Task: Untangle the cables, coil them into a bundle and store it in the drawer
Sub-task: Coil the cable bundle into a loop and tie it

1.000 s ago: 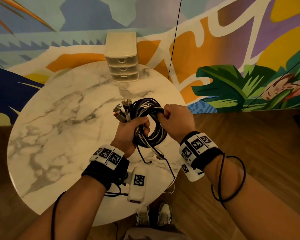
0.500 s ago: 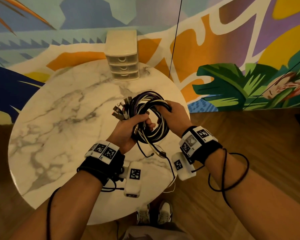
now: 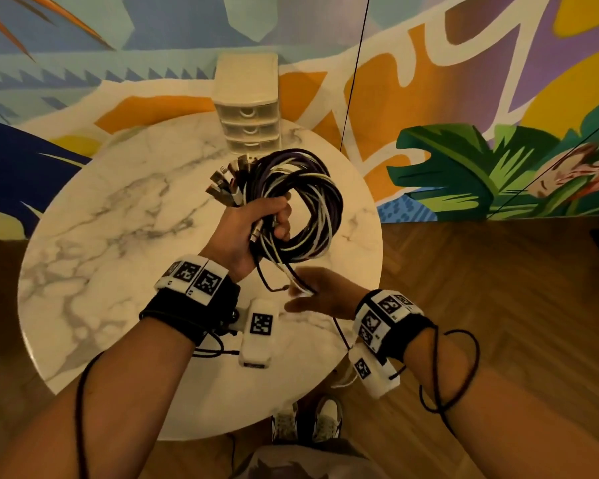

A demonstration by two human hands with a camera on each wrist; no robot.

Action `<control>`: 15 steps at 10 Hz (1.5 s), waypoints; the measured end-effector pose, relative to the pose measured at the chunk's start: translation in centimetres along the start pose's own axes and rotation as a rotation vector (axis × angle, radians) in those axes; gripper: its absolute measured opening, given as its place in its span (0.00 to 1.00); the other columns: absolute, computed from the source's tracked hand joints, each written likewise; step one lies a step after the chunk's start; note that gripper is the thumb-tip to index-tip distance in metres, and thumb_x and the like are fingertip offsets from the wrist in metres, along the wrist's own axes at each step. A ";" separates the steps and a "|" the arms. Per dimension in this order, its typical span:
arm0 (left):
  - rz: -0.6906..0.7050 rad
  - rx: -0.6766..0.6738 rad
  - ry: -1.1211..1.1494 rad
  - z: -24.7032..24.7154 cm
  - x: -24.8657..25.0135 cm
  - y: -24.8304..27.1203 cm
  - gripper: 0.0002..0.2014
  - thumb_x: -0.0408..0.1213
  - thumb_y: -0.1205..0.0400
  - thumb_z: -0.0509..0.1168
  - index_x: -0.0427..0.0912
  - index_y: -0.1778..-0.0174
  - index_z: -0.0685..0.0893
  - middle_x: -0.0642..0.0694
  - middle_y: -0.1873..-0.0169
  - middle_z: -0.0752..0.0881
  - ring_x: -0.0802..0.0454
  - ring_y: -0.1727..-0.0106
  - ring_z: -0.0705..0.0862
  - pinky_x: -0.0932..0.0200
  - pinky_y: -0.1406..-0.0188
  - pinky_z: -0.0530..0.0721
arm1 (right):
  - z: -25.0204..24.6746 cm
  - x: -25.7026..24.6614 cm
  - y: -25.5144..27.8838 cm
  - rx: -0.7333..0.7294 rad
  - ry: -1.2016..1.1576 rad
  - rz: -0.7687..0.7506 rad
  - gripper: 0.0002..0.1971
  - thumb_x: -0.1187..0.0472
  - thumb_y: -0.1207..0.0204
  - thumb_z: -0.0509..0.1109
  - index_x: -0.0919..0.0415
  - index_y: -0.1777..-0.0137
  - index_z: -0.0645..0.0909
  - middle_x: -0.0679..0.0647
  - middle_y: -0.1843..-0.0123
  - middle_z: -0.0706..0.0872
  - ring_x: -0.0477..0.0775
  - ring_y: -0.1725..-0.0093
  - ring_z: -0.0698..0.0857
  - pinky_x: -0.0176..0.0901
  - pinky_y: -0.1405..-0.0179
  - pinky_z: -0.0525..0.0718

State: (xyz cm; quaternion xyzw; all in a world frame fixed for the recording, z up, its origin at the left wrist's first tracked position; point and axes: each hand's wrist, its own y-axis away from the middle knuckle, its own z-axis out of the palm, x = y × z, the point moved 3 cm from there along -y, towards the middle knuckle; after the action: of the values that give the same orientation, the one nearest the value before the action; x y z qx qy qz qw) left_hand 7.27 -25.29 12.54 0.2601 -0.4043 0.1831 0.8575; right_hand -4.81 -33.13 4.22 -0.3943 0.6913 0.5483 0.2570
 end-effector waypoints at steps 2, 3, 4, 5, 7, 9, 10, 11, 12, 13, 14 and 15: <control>0.056 -0.020 -0.100 0.8 0.0 0.5 0.04 0.30 0.23 0.63 0.37 0.56 0.81 0.45 0.72 0.77 0.53 0.76 0.74 0.59 0.71 0.75 | -0.1 -3.9 1.3 -0.041 -0.076 -0.222 0.32 0.67 0.28 0.76 0.54 0.27 0.68 0.44 0.34 0.73 0.45 0.34 0.74 0.14 0.48 0.72; 0.082 -0.032 -0.095 0.9 0.1 0.5 0.04 0.29 0.22 0.62 0.36 0.55 0.81 0.45 0.72 0.77 0.53 0.76 0.74 0.60 0.71 0.76 | 1.5 -4.2 0.9 -0.062 -0.078 -0.215 0.05 0.63 0.23 0.71 0.59 0.49 0.81 0.61 0.51 0.86 0.49 0.52 0.85 0.29 0.51 0.81; 0.088 -0.016 -0.086 0.6 0.4 0.5 0.04 0.29 0.23 0.62 0.36 0.55 0.81 0.45 0.72 0.77 0.53 0.76 0.74 0.60 0.71 0.76 | 2.6 -2.2 0.3 -0.047 -0.113 -0.115 0.11 0.54 0.19 0.66 0.60 0.60 0.78 0.56 0.68 0.83 0.53 0.70 0.85 0.36 0.75 0.80; 0.086 0.042 -0.040 0.1 0.7 0.5 0.04 0.28 0.22 0.62 0.35 0.54 0.80 0.46 0.73 0.77 0.53 0.76 0.74 0.61 0.72 0.76 | 2.6 -0.4 0.3 0.034 -0.121 -0.143 0.11 0.58 0.24 0.72 0.65 0.49 0.79 0.56 0.62 0.83 0.51 0.68 0.84 0.45 0.67 0.88; 0.131 0.201 0.081 -1.1 1.9 0.2 0.03 0.29 0.20 0.61 0.35 0.57 0.80 0.47 0.74 0.77 0.53 0.76 0.75 0.61 0.72 0.77 | -0.4 4.8 0.2 0.209 -0.146 -0.124 0.15 0.52 0.31 0.78 0.41 0.46 0.80 0.51 0.48 0.87 0.44 0.57 0.85 0.46 0.51 0.86; 0.191 0.297 0.104 -1.9 3.3 -0.3 0.05 0.29 0.19 0.62 0.36 0.60 0.80 0.48 0.76 0.78 0.55 0.77 0.76 0.64 0.72 0.78 | -3.1 10.6 1.4 0.404 -0.001 0.039 0.16 0.47 0.27 0.74 0.62 0.54 0.82 0.52 0.65 0.82 0.49 0.65 0.81 0.43 0.61 0.81; 0.230 0.339 0.072 -2.3 3.4 -0.5 0.04 0.27 0.20 0.63 0.35 0.61 0.80 0.47 0.75 0.79 0.54 0.77 0.76 0.63 0.73 0.78 | -3.6 12.2 2.1 0.449 0.125 0.127 0.19 0.40 0.31 0.74 0.51 0.48 0.80 0.50 0.62 0.82 0.50 0.61 0.82 0.45 0.61 0.79; 0.259 0.371 0.025 -2.7 3.1 -0.7 0.04 0.26 0.21 0.64 0.35 0.61 0.80 0.46 0.76 0.79 0.53 0.78 0.76 0.62 0.75 0.79 | -4.3 12.6 2.1 0.441 0.181 0.132 0.22 0.36 0.33 0.73 0.49 0.46 0.78 0.51 0.57 0.83 0.51 0.57 0.83 0.44 0.60 0.78; 0.246 0.376 0.023 -2.9 2.8 -0.8 0.04 0.26 0.21 0.64 0.35 0.61 0.81 0.46 0.76 0.80 0.53 0.77 0.77 0.62 0.75 0.79 | -4.4 12.1 2.1 0.396 -0.086 0.059 0.23 0.37 0.33 0.71 0.60 0.58 0.79 0.54 0.65 0.82 0.54 0.63 0.80 0.47 0.60 0.76; 0.237 0.385 0.019 -3.4 2.9 -0.9 0.04 0.26 0.21 0.64 0.35 0.61 0.81 0.45 0.76 0.80 0.53 0.77 0.77 0.62 0.74 0.79 | -4.3 11.4 1.8 0.432 -0.407 0.054 0.21 0.47 0.19 0.62 0.58 0.70 0.69 0.50 0.75 0.69 0.50 0.73 0.66 0.43 0.70 0.65; 0.223 0.396 0.027 -3.8 2.9 -0.9 0.04 0.26 0.21 0.64 0.34 0.61 0.81 0.45 0.75 0.79 0.53 0.77 0.77 0.62 0.75 0.79 | -4.6 11.6 1.3 0.546 -0.559 0.104 0.27 0.43 0.17 0.56 0.55 0.77 0.64 0.50 0.78 0.65 0.51 0.76 0.62 0.44 0.71 0.62; 0.217 0.393 0.034 -3.6 2.8 -0.8 0.03 0.26 0.21 0.65 0.34 0.61 0.81 0.45 0.75 0.79 0.53 0.77 0.77 0.62 0.74 0.79 | -4.3 12.5 1.3 0.521 -0.349 0.159 0.28 0.45 0.17 0.58 0.59 0.77 0.72 0.55 0.78 0.74 0.53 0.75 0.70 0.45 0.66 0.71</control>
State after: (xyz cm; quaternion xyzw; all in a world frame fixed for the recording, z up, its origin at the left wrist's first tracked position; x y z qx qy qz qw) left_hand 11.59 -23.51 12.57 0.3742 -0.3721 0.3540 0.7721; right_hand -12.49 -40.39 -3.76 -0.1600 0.7827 0.4305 0.4201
